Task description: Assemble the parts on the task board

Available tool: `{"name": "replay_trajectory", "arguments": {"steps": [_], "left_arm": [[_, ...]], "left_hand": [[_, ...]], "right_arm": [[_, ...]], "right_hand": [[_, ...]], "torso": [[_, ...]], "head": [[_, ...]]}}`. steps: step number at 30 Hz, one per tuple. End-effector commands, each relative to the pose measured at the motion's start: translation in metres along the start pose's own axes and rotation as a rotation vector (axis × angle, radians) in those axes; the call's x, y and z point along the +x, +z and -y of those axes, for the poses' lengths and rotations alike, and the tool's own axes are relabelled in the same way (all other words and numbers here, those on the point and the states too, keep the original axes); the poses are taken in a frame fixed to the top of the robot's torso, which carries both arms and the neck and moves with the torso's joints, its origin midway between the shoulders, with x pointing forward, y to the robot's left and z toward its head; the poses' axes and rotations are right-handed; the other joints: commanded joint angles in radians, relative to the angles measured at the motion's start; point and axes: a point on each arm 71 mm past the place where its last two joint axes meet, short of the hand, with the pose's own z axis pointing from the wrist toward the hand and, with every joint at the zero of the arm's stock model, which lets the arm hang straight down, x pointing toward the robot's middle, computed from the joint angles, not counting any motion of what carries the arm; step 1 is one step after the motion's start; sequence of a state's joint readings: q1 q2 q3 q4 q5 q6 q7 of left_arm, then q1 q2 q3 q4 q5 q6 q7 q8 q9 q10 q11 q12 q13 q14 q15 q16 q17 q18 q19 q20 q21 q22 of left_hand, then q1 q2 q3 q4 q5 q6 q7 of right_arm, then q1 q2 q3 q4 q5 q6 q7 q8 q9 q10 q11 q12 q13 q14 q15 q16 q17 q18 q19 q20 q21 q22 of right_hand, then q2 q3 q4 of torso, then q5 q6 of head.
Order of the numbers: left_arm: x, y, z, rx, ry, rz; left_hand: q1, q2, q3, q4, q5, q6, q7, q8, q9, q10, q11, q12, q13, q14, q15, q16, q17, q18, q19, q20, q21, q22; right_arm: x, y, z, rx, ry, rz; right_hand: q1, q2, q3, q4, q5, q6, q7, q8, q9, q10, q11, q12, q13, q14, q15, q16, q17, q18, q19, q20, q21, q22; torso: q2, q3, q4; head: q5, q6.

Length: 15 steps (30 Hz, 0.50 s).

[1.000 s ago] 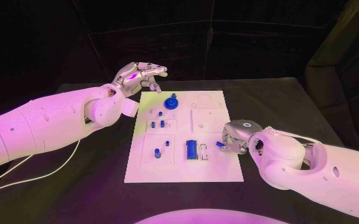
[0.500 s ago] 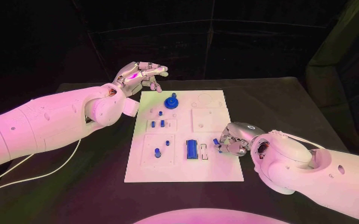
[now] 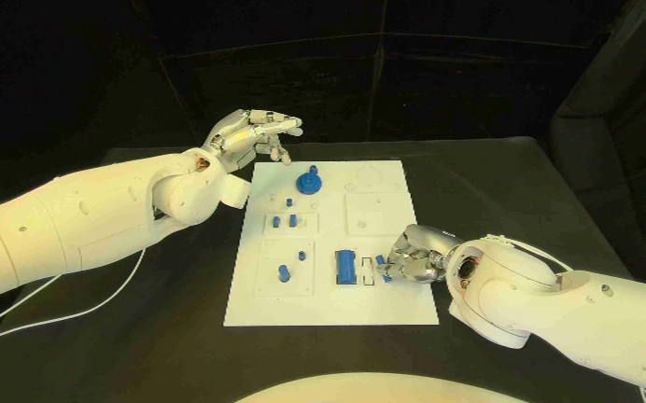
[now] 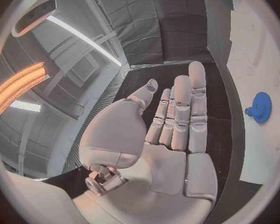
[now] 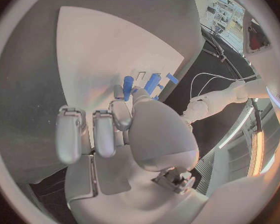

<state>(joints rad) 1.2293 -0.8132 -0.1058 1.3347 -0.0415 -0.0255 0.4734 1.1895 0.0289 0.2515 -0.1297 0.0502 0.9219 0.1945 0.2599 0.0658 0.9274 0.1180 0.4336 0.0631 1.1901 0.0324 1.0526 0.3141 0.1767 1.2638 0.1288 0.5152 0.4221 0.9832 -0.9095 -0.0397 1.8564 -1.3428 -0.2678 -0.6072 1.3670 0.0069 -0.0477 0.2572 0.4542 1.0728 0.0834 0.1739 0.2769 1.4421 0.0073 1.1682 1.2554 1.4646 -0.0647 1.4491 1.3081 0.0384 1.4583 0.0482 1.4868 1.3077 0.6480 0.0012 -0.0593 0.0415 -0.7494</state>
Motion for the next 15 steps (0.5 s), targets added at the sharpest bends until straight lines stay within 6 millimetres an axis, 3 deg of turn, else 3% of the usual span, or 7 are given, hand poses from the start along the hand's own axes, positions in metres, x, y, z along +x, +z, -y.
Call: {"name": "replay_trajectory", "arguments": {"steps": [1,15], "left_arm": [[0.0011,0.0004,0.0015,0.006,-0.003,-0.008],[0.0009,0.0002,0.0016,0.006,-0.004,-0.009]], "left_hand": [[0.000,0.007,-0.005,0.001,-0.001,0.005,-0.004,-0.005,0.000,0.002,0.002,-0.007,0.001,-0.008,-0.001,0.004,-0.002,0.005,0.006,-0.001,-0.005,-0.001],[0.000,0.007,-0.005,0.001,-0.001,0.005,-0.004,-0.005,0.000,0.002,0.002,-0.007,0.001,-0.008,-0.001,0.004,-0.002,0.005,0.006,-0.001,-0.005,-0.001]], "right_arm": [[0.0037,0.0007,-0.0021,0.006,0.075,-0.047],[0.0023,0.0017,-0.0118,-0.036,0.103,0.004]], "right_hand": [[0.000,-0.008,0.004,0.005,0.006,0.006,0.001,-0.003,-0.001,0.014,-0.006,0.005,0.037,0.068,0.001,0.006,0.051,-0.009,0.033,0.001,0.004,0.166],[-0.002,-0.009,0.004,0.006,0.007,0.006,0.001,-0.004,-0.002,0.015,-0.006,0.005,0.037,0.068,0.001,0.006,0.050,-0.009,0.033,0.001,0.004,0.166]], "torso": [[0.000,0.0000,0.0011],[0.000,0.0006,0.0000]], "head": [[-0.001,-0.001],[0.003,-0.003]]}}
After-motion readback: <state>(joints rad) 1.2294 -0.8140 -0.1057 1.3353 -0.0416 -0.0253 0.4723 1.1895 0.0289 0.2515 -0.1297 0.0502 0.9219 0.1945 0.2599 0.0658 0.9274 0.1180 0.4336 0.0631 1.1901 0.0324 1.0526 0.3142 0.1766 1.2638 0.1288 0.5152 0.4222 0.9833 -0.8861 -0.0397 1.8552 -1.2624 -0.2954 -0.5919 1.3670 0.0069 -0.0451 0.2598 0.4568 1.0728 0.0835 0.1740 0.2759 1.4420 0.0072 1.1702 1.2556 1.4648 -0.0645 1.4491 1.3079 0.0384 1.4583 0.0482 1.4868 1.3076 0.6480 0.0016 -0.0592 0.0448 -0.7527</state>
